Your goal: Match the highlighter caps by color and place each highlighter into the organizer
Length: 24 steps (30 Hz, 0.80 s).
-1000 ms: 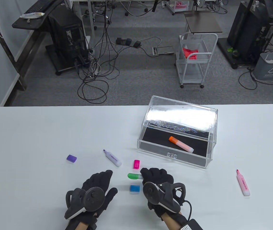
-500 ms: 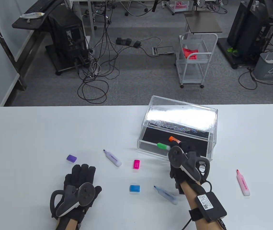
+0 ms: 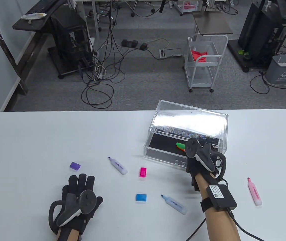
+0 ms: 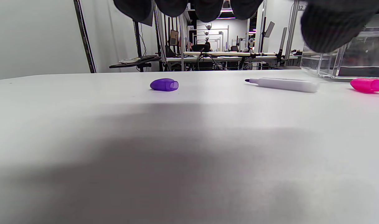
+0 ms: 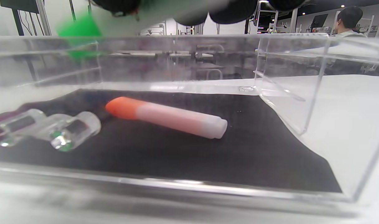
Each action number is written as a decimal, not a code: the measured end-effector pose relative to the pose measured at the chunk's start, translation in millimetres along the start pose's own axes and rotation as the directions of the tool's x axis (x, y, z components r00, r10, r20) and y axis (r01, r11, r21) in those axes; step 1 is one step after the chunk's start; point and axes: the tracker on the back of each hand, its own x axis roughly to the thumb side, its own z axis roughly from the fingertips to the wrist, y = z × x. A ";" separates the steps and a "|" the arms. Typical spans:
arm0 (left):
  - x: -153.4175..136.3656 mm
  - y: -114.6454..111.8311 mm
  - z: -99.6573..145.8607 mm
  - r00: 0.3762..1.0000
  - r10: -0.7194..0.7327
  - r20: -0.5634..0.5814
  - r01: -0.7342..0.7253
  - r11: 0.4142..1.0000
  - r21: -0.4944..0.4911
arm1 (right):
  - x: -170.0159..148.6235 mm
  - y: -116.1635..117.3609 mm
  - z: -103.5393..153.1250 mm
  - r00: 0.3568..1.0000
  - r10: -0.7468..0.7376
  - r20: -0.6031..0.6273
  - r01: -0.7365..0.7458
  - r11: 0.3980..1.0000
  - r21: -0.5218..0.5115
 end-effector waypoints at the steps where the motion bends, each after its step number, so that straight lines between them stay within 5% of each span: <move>1: -0.6 -0.4 -0.5 1.000 0.000 -0.002 0.000 1.000 -0.007 | 0.1 -0.9 0.0 1.000 -0.008 0.009 0.008 1.000 -0.009; 9: -2.1 0.4 -0.6 1.000 0.007 -0.007 -0.007 1.000 -0.024 | 4.9 -7.8 13.4 0.996 -0.001 0.086 0.005 0.999 -0.041; 24: 0.8 0.1 -0.7 1.000 -0.003 0.002 0.003 0.999 -0.036 | 23.4 -19.0 79.4 0.969 0.018 0.246 -0.009 0.999 -0.037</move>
